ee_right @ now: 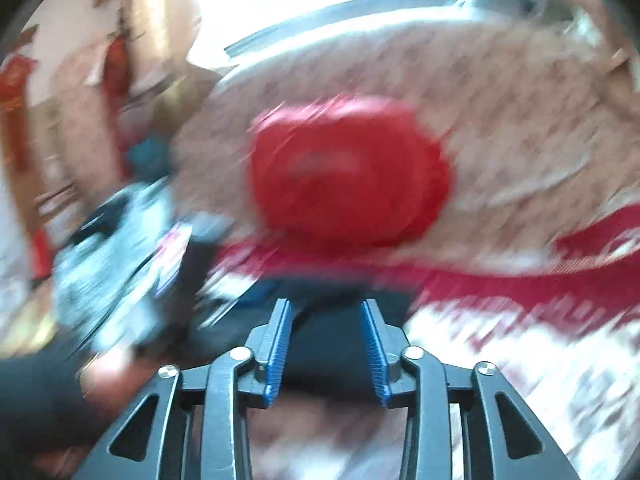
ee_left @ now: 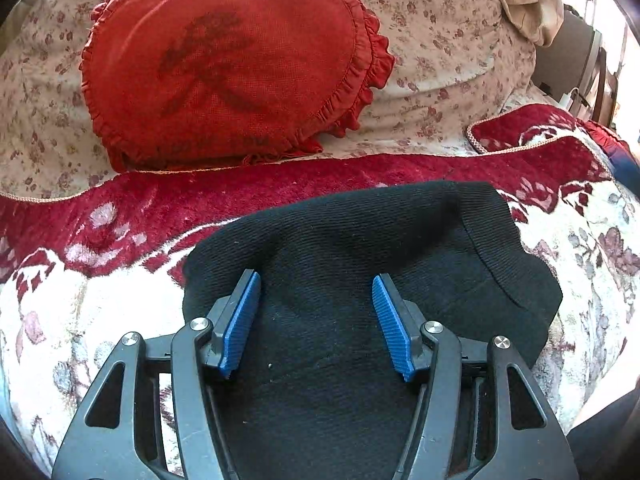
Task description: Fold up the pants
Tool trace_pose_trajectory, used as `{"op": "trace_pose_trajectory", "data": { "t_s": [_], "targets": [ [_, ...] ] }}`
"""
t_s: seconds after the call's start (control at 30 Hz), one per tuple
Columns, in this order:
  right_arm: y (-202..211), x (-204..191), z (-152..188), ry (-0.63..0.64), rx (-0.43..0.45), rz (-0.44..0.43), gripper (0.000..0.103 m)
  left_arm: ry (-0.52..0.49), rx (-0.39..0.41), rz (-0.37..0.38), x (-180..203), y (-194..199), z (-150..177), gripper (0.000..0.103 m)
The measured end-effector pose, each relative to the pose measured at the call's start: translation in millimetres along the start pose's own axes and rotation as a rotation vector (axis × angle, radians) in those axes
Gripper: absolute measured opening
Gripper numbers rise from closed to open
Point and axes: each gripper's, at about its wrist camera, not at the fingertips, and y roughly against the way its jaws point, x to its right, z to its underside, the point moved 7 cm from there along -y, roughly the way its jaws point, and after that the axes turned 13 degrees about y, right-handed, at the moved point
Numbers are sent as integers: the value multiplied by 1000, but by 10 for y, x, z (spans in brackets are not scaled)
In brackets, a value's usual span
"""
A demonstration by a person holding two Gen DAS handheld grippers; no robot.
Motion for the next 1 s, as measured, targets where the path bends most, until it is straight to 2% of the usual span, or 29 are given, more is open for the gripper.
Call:
{"op": "trace_pose_trajectory", "data": {
  "t_s": [0.07, 0.17, 0.2, 0.27, 0.37, 0.53, 0.63, 0.7, 0.87, 0.97, 1.0],
  "targets": [
    [-323, 74, -82, -23, -22, 11, 35, -3, 0, -2, 1, -2, 0, 57],
    [-722, 101, -27, -84, -67, -5, 35, -2, 0, -1, -10, 0, -3, 57],
    [-917, 71, 50, -89, -127, -14, 35, -1, 0, 0, -13, -1, -4, 57],
    [-1318, 47, 391, -79, -307, -12, 36, -3, -3, -2, -19, -11, -3, 57],
    [-1361, 15, 408, -64, -291, 43, 38, -13, 2, -15, -9, -11, -13, 57],
    [-1249, 55, 354, -103, -269, 39, 38, -4, 3, -5, -7, 0, -10, 57],
    [-947, -10, 216, -83, -198, 39, 38, -2, 5, -4, 0, -8, -9, 57],
    [-786, -70, 165, -66, -181, 27, 38, 5, 4, 3, -3, -7, -9, 57],
    [-497, -332, 352, -14, -252, -10, 38, 5, 5, 2, 12, -5, -2, 57],
    [-582, -460, 704, 28, -365, 0, 39, 3, 4, 0, 25, -8, 0, 57],
    [-592, -492, 713, 72, -344, 19, 40, 6, 5, 0, 13, -4, -1, 57]
  ]
}}
